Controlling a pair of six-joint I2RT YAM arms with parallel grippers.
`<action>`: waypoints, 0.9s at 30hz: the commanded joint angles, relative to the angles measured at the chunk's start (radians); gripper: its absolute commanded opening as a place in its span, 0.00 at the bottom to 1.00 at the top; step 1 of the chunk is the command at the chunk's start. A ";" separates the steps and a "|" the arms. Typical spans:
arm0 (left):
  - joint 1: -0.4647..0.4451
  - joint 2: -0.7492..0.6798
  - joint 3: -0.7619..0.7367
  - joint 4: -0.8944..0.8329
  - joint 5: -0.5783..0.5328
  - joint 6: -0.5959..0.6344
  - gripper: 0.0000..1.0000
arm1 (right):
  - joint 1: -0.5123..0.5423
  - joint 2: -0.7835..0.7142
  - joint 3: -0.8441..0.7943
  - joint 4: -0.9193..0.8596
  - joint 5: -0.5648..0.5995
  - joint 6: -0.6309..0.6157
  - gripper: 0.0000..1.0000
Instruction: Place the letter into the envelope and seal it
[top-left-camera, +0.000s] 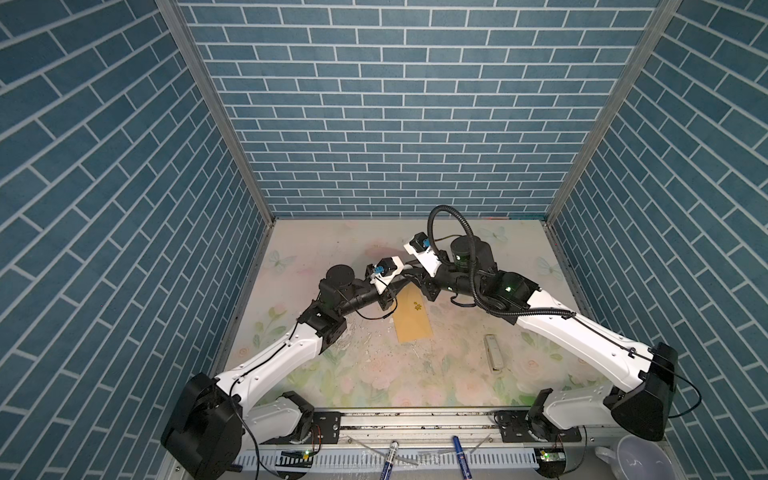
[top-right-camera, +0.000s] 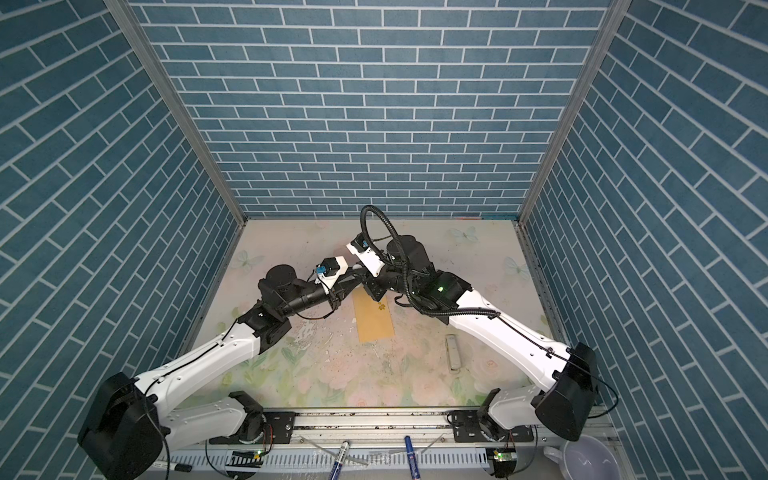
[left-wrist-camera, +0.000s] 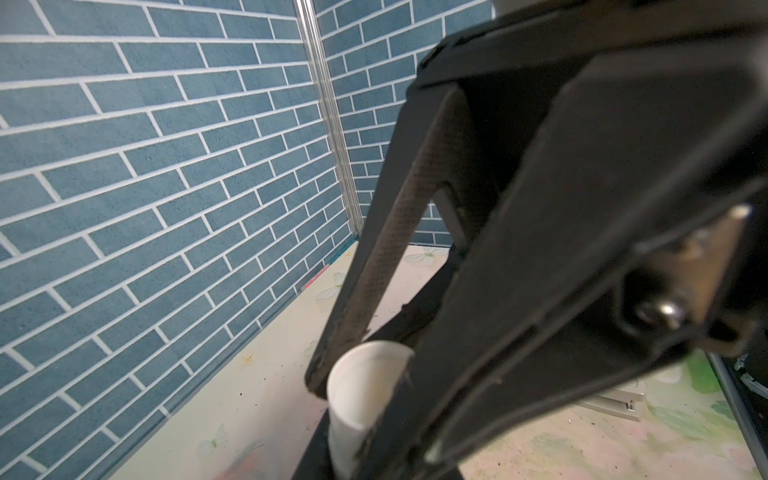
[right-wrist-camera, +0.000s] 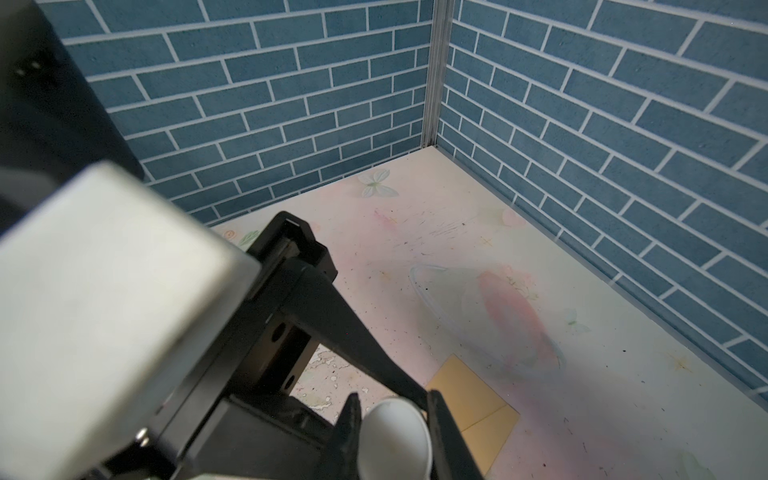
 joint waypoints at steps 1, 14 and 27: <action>-0.003 -0.014 -0.037 0.061 -0.034 -0.014 0.31 | -0.017 -0.040 0.003 0.041 -0.039 0.088 0.07; -0.003 -0.020 -0.066 0.086 -0.070 -0.042 0.53 | -0.106 -0.065 -0.035 0.096 -0.169 0.216 0.03; -0.003 -0.018 -0.064 0.089 -0.064 -0.040 0.49 | -0.127 -0.034 -0.028 0.101 -0.233 0.261 0.03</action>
